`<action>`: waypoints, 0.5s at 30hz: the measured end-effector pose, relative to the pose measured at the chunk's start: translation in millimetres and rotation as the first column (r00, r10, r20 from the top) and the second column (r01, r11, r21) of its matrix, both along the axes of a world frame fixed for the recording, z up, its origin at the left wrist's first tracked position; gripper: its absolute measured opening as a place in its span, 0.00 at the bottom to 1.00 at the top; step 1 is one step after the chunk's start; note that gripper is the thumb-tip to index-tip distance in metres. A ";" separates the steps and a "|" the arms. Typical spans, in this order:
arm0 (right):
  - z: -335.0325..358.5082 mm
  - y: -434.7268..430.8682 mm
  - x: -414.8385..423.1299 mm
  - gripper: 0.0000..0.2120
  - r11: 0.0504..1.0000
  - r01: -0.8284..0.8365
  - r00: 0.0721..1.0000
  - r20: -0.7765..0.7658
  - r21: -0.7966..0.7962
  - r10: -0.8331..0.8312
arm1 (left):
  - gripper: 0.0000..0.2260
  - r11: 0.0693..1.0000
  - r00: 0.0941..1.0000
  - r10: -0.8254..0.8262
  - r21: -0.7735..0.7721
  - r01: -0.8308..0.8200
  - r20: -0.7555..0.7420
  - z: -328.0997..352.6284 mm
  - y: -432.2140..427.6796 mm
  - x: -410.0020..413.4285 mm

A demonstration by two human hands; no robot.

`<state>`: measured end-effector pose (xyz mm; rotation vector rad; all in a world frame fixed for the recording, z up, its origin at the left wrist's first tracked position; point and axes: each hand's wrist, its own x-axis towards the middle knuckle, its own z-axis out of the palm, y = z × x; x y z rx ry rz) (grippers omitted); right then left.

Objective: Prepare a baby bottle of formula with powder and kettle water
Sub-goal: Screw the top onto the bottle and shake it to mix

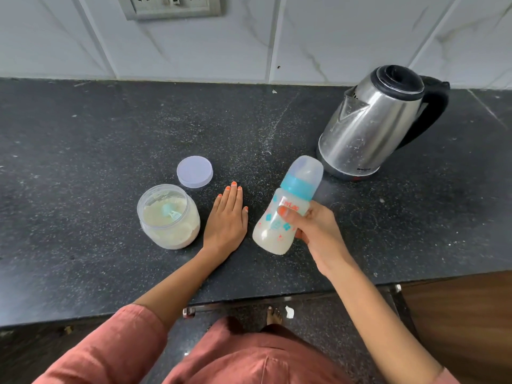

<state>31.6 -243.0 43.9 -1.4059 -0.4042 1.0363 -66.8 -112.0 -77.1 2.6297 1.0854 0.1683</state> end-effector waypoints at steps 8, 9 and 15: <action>0.2 8.7 5.1 0.14 0.924 0.341 0.932 -0.187 0.172 -0.309 | 0.23 1.000 1.000 0.006 0.024 -0.007 0.015 -1.6 0.1 -0.3; -1.3 4.5 -0.3 0.15 0.967 0.223 0.973 -0.084 0.125 -0.214 | 0.23 1.000 1.000 0.004 0.020 -0.004 0.014 -1.8 0.4 -0.4; 5.1 4.9 8.3 0.13 0.951 0.269 0.958 -0.148 0.153 -0.247 | 0.23 1.000 1.000 0.005 0.007 -0.005 0.026 -0.8 -0.2 -0.6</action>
